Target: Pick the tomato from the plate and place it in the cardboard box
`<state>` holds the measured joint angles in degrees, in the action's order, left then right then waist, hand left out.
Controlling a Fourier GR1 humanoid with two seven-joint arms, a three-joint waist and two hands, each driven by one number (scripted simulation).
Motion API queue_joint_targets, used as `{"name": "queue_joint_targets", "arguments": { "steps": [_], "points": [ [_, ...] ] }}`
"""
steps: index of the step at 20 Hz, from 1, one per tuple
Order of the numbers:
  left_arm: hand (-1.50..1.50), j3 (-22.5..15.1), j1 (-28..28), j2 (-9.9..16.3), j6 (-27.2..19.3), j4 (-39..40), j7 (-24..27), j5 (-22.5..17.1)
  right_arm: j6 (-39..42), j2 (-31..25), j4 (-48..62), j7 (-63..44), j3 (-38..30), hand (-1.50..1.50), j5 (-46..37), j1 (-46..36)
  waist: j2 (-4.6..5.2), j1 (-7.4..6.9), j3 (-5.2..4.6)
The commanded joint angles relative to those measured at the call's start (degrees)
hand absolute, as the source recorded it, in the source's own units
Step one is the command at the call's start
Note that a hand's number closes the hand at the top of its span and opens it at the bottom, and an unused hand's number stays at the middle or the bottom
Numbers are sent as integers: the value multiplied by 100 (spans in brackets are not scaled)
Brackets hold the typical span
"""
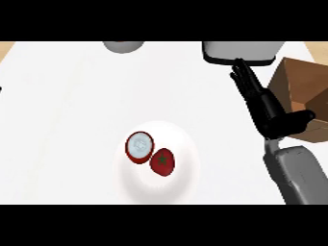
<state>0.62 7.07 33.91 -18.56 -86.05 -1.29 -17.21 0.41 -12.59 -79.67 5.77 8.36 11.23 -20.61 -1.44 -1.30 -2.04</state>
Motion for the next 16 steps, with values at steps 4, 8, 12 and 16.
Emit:
{"name": "queue_joint_targets", "arguments": {
  "steps": [4,8,12,16],
  "points": [
    [0,-517,38,199,686,-387,376,263,-1932,-193,-1160,-711,-264,-150,-1260,-103,-71,636,159],
    [0,-962,-102,214,1037,-433,441,411,-2357,-983,-1124,-1518,-165,-150,-2408,555,-129,1169,99],
    [0,-1240,-48,79,1150,-443,561,542,-2926,-746,-2161,-2074,651,-150,-3560,1146,-56,932,135],
    [0,-1379,-81,21,1240,-552,715,619,-2807,-966,-2771,-2681,1518,-150,-4933,1688,-12,688,139]
  ]
}}
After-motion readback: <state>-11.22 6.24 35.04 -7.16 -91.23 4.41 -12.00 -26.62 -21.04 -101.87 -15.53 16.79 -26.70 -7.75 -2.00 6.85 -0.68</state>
